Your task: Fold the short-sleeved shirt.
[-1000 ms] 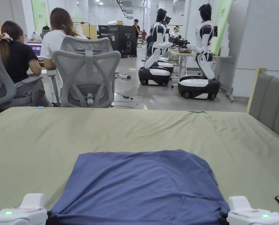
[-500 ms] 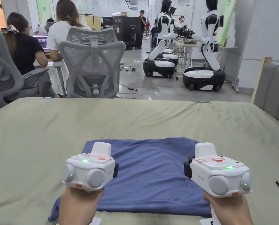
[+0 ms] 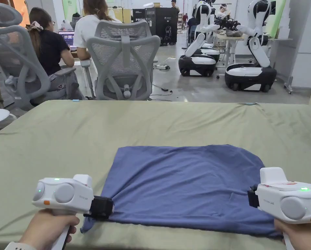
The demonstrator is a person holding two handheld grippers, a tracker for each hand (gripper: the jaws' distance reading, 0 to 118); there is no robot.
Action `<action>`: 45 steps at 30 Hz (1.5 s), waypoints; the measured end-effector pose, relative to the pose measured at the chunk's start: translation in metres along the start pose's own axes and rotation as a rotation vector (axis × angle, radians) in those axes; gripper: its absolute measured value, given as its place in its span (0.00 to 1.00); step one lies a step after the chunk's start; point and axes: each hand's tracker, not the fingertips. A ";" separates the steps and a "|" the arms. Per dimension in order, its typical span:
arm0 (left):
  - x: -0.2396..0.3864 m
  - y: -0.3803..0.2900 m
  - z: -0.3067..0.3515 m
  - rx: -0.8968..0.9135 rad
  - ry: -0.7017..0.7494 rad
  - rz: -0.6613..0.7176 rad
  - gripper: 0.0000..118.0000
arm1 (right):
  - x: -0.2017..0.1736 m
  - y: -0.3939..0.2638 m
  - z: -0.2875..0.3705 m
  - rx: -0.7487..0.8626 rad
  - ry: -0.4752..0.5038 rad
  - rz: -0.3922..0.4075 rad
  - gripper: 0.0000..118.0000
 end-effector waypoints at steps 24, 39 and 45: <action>0.017 -0.002 -0.004 -0.004 0.021 0.039 0.02 | 0.073 -0.066 -0.055 -0.251 -0.001 -0.073 0.02; 0.021 0.120 -0.006 0.121 0.014 0.066 0.02 | 0.096 0.059 -0.067 0.054 -0.124 -0.046 0.02; 0.028 0.175 -0.073 0.054 0.068 0.066 0.02 | 0.104 0.088 -0.140 -0.007 -0.150 -0.023 0.02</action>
